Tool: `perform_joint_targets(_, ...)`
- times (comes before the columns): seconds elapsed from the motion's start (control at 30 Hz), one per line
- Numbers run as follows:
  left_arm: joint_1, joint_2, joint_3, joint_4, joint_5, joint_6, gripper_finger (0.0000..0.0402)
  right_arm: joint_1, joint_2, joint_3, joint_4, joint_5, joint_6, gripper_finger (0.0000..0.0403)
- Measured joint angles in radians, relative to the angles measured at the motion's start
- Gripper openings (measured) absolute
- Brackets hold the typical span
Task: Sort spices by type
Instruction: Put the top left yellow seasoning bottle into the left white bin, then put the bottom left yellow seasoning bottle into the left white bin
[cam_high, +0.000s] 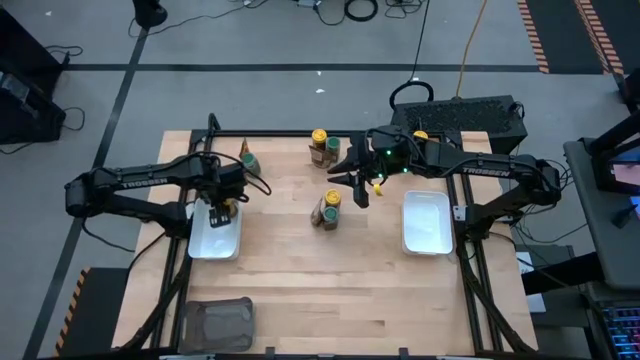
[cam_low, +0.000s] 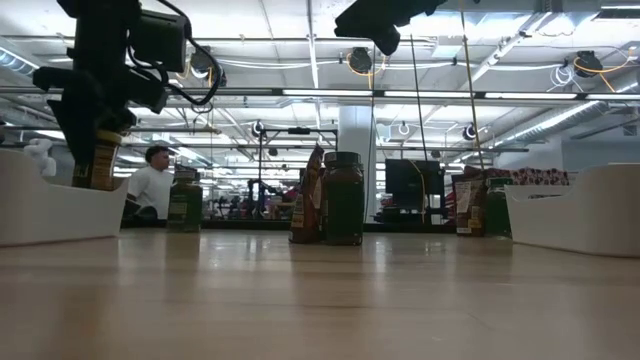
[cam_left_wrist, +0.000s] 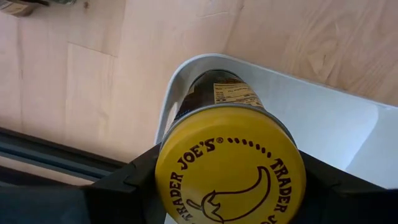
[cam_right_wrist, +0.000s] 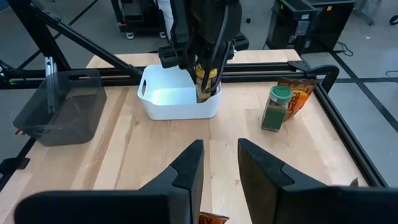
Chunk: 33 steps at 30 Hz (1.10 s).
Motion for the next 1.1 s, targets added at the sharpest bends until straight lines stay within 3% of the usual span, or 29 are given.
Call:
perform_joint_targets(0.17, 0.0, 0.0, 0.0, 0.0, 0.012, 0.004, 0.0244, 0.0, 0.0, 0.0, 0.0, 0.0, 0.0, 0.0082)
perform_joint_targets(0.5, 0.0, 0.0, 0.0, 0.0, 0.01, 0.001, 0.0316, 0.0, 0.0, 0.0, 0.0, 0.0, 0.0, 0.0082)
perform_joint_targets(0.77, 0.0, 0.0, 0.023, -0.008, 0.006, 0.001, 0.032, 0.0, 0.0, 0.0, 0.0, 0.0, 0.0, 0.0082)
perform_joint_targets(1.1, 0.0, 0.0, 0.166, -0.098, -0.002, 0.025, 0.0321, 0.0, 0.0, 0.0, 0.0, 0.0, 0.0, 0.0082)
